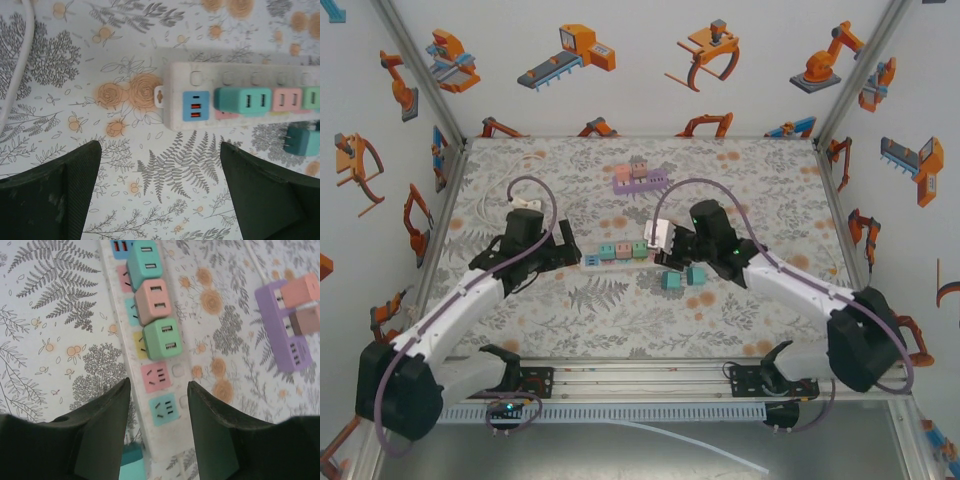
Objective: Pull the plug off the socket
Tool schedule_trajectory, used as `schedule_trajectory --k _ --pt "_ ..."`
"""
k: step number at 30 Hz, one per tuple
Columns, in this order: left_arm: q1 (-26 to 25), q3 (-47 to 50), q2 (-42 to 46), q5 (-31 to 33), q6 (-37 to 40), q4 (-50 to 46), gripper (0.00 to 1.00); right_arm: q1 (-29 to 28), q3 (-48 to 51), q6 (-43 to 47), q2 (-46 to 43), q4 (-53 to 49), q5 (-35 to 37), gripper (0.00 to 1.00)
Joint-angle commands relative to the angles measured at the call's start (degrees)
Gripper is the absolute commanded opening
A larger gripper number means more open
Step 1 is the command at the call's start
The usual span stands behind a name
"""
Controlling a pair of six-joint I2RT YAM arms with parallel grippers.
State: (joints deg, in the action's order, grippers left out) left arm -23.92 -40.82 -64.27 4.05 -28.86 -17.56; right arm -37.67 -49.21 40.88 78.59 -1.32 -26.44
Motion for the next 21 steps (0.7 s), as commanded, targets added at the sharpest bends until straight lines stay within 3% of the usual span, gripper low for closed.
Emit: schedule_trajectory --k 1,10,21 --pt "0.68 -2.56 -3.97 -2.72 -0.72 2.13 0.92 -0.21 -7.01 8.8 5.35 -7.3 -6.63 0.48" --pt "1.25 -6.28 -15.53 -4.45 -0.23 6.75 0.86 -0.21 -14.51 9.91 17.25 -6.85 -8.2 0.47" --pt "1.32 -7.35 -22.17 -7.14 2.1 6.1 0.78 -0.21 -17.1 10.28 23.34 -6.84 -6.76 0.43"
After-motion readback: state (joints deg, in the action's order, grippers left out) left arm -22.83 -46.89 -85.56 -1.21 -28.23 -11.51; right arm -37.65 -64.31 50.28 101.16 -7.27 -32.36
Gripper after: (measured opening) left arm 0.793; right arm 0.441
